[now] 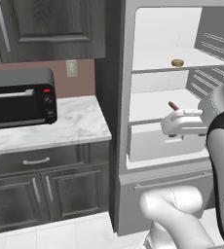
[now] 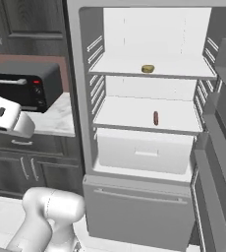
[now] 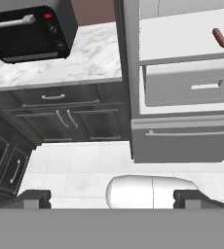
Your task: Retrieve the sausage and cheese from the fridge and place them on the cutting board on the counter.
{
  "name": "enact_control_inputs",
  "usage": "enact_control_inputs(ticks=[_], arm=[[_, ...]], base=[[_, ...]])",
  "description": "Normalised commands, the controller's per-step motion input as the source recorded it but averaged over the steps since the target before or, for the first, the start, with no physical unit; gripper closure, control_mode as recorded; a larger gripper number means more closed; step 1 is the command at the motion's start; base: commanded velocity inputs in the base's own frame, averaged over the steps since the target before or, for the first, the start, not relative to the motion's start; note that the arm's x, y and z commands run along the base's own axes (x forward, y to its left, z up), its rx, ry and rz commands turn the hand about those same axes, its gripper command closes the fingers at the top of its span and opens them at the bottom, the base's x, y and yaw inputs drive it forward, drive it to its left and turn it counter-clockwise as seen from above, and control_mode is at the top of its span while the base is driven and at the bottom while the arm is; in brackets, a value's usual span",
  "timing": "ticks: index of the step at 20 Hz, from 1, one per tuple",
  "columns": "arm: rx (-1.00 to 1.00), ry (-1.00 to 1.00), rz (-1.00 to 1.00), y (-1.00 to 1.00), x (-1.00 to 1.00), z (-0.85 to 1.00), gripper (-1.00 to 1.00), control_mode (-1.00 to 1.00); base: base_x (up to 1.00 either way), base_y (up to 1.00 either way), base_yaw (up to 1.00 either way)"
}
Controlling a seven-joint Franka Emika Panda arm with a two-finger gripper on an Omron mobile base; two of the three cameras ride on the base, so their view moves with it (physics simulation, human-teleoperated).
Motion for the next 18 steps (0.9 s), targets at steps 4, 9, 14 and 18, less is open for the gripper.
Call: enact_control_inputs(ticks=[4, 9, 14, 18], arm=[[0.00, 0.00, 0.00, 0.00, 0.00, 0.00, -1.00, 1.00], [0.00, 0.00, 0.00, 0.00, 0.00, 0.00, -1.00, 1.00], [0.00, 0.00, 0.00, 0.00, 0.00, 0.00, -1.00, 1.00], [0.00, 0.00, 0.00, 0.00, 0.00, 0.00, -1.00, 1.00]], base=[[0.11, -0.49, -0.03], [0.23, -0.57, -0.02], [0.51, -0.51, -0.03], [0.84, -0.24, -0.03]])
